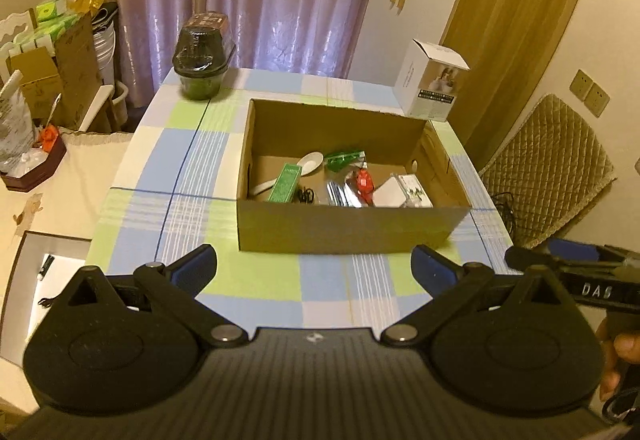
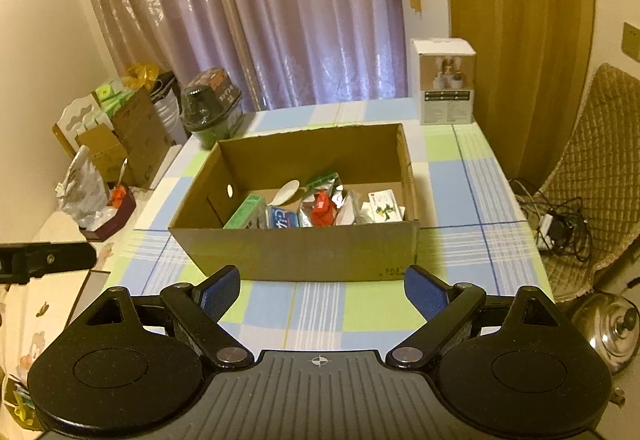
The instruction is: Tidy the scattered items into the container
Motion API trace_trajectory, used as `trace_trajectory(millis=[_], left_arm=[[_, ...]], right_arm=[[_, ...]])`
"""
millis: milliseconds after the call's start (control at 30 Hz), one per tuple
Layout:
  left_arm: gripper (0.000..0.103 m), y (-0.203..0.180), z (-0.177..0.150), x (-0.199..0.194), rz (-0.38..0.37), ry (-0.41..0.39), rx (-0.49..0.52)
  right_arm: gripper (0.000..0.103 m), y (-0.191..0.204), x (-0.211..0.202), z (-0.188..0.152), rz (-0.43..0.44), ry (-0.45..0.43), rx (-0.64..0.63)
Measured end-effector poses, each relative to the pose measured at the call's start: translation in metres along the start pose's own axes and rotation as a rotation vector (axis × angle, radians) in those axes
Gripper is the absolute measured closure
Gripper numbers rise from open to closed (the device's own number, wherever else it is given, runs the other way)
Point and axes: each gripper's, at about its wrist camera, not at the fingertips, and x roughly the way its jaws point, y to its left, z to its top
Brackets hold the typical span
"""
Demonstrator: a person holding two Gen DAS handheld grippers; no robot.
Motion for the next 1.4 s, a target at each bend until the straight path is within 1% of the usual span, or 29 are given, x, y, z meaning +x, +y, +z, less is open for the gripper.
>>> trace_trajectory(millis=[67, 133, 333, 567, 1033, 1400], left_arm=[[0.001, -0.003, -0.005, -0.008, 0.006, 0.012, 0.015], [0.001, -0.005, -0.011, -0.016, 0.022, 0.007, 0.026], [0.001, -0.009, -0.025, -0.032, 0.025, 0.003, 0.0], [0.001, -0.015, -0.034, -0.038, 0.031, 0.005, -0.013], [0.001, -0.011, -0.041, -0.041, 0.063, -0.004, -0.018], [0.001, -0.011, -0.045, -0.036, 0.069, 0.005, -0.012]], right_arm=[[0.009, 0.001, -0.01, -0.004, -0.003, -0.002, 0.007], [0.009, 0.001, -0.018, -0.008, -0.01, -0.001, 0.012], [0.009, 0.0, -0.036, -0.022, -0.017, 0.008, 0.03], [0.009, -0.001, -0.048, -0.033, -0.025, 0.02, 0.038], [0.009, 0.007, -0.05, -0.038, -0.015, 0.033, 0.046], [0.009, 0.012, -0.047, -0.039, -0.034, 0.036, 0.034]])
